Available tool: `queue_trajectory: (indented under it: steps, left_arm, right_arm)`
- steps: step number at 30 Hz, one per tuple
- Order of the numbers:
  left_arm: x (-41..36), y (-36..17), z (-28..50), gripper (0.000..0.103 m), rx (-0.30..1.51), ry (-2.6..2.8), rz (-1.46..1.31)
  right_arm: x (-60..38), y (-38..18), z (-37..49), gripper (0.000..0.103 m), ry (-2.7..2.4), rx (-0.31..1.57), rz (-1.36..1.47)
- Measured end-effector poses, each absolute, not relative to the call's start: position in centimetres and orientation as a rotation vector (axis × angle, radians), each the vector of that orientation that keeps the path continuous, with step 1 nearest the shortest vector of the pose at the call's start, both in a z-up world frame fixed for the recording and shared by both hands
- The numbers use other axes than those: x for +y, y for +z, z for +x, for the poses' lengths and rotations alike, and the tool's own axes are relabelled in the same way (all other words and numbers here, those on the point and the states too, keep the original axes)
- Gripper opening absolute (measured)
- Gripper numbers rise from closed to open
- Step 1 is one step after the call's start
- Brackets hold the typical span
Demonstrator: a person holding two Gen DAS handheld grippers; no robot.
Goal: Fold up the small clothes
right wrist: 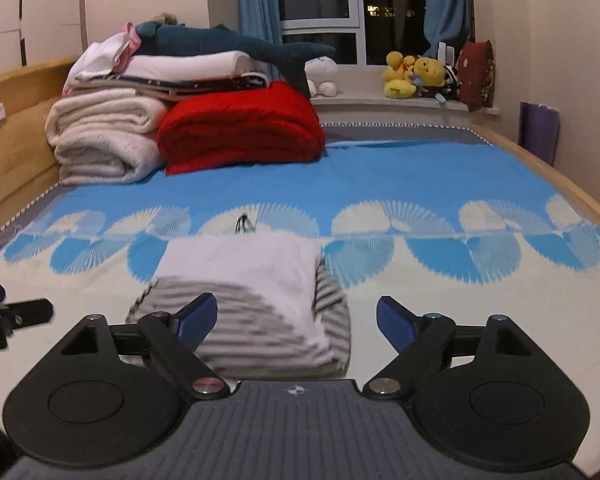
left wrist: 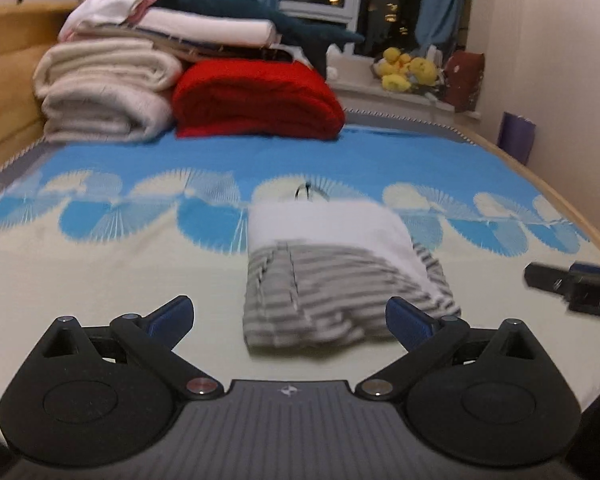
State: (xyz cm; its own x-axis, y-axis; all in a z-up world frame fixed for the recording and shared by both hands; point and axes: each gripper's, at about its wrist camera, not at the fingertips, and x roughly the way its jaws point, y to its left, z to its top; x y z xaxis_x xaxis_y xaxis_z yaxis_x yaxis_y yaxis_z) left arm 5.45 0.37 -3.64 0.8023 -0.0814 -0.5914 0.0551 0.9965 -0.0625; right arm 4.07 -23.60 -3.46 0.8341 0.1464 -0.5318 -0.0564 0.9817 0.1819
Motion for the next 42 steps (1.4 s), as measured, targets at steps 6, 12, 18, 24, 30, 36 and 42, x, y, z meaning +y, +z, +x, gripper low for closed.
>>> queue_trajectory:
  steps: [6, 12, 18, 24, 30, 36, 42]
  left_arm:
    - [-1.1, -6.4, 6.3, 0.102, 0.719, -0.023, -0.027]
    - [-1.1, -7.7, 7.6, 0.102, 0.758, 0.003, -0.033]
    - [-1.8, -8.1, 8.3, 0.102, 0.753, 0.008, -0.032]
    - [-1.4, -8.5, 8.9, 0.102, 0.778, 0.036, -0.056]
    - [-1.3, -8.5, 9.0, 0.102, 0.774, 0.052, -0.044]
    - [-1.3, -8.5, 9.0, 0.102, 0.773, 0.054, -0.044]
    - [-1.5, -8.5, 9.0, 0.102, 0.769, 0.052, -0.043]
  right_arm:
    - [-20.7, -6.0, 3.9, 0.088, 0.116, 0.649, 0.104]
    - [-19.5, -7.2, 4.4, 0.094, 0.130, 0.675, 0.059]
    - [-18.1, -7.1, 4.4, 0.102, 0.118, 0.623, 0.008]
    - [-18.2, -7.8, 5.6, 0.102, 0.133, 0.665, 0.052]
    - [-17.7, -8.0, 5.8, 0.102, 0.142, 0.668, 0.049]
    - [-17.6, -8.0, 5.8, 0.102, 0.141, 0.668, 0.048]
    - [-17.7, -8.0, 5.8, 0.102, 0.143, 0.668, 0.047]
